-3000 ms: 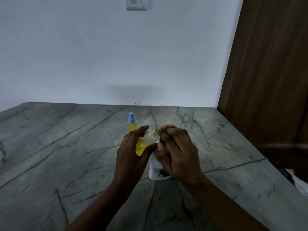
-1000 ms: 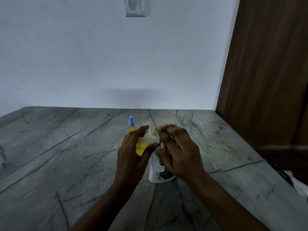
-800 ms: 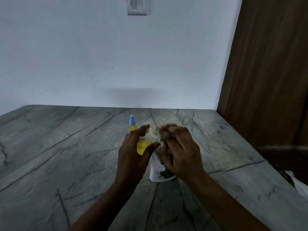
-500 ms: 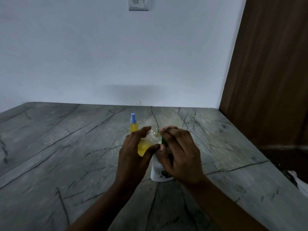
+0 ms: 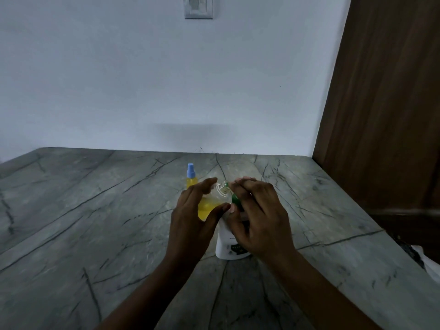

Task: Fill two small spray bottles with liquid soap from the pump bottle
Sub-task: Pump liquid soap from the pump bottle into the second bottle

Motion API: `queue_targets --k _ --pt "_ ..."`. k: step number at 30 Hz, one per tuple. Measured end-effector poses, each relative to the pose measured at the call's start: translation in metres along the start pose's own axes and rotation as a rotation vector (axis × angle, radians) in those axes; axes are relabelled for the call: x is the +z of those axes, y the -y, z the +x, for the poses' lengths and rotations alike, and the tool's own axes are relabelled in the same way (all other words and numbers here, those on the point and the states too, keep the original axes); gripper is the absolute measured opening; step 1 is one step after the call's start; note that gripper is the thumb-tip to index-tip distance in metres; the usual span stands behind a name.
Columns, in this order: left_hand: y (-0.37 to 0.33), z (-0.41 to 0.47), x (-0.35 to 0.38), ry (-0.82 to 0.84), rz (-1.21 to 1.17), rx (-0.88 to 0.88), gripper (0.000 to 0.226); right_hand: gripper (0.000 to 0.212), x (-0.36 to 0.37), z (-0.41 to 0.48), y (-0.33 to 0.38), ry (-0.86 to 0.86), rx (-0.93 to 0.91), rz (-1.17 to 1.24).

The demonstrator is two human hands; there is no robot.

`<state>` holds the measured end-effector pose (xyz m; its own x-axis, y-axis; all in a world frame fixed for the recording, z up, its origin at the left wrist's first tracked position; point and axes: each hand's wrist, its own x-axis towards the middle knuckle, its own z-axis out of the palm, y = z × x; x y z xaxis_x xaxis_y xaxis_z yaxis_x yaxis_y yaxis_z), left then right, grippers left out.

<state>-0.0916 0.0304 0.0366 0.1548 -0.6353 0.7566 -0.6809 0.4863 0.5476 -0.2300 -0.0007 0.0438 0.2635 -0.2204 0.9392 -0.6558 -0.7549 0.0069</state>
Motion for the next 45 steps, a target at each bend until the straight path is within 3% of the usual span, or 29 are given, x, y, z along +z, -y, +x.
queue_targets --k 41,45 --pt "0.0 0.0 0.001 0.016 -0.012 -0.022 0.052 0.035 0.001 0.001 0.0 0.003 -0.025 -0.039" --pt "-0.002 0.0 0.001 0.009 -0.02 -0.014 0.05 0.047 -0.001 0.003 0.0 -0.009 -0.063 -0.04"
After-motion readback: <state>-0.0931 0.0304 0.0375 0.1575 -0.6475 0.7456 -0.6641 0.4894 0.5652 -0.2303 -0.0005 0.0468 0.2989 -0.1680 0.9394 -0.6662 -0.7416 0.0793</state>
